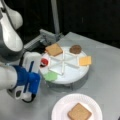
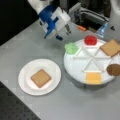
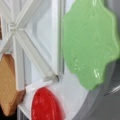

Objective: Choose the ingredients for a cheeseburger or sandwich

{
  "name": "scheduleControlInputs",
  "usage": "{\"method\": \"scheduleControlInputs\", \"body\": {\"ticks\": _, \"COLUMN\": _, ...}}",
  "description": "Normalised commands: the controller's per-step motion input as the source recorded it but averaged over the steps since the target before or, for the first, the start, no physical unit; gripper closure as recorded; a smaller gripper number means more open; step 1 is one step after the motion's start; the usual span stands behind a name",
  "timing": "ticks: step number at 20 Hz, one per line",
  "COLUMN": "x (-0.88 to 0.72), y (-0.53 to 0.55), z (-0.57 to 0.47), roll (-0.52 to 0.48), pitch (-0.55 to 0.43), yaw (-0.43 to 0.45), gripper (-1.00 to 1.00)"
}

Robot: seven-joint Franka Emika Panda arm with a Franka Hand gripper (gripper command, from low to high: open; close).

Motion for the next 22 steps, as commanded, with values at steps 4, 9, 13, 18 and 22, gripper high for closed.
{"method": "scheduleControlInputs", "body": {"ticks": 4, "x": 0.19, "y": -0.18, "z": -0.08, "roll": 0.274, "pitch": -0.064, "yaw": 0.084, "gripper": -1.00}}
{"method": "scheduleControlInputs", "body": {"ticks": 9, "x": 0.20, "y": -0.11, "z": -0.11, "roll": 0.295, "pitch": -0.077, "yaw": 0.075, "gripper": -1.00}}
{"method": "scheduleControlInputs", "body": {"ticks": 13, "x": 0.19, "y": -0.07, "z": -0.14, "roll": 0.291, "pitch": -0.082, "yaw": 0.067, "gripper": -1.00}}
{"method": "scheduleControlInputs", "body": {"ticks": 18, "x": 0.15, "y": -0.08, "z": -0.13, "roll": 0.273, "pitch": -0.083, "yaw": 0.063, "gripper": -1.00}}
{"method": "scheduleControlInputs", "body": {"ticks": 22, "x": 0.13, "y": -0.05, "z": -0.12, "roll": 0.260, "pitch": -0.081, "yaw": 0.042, "gripper": -1.00}}
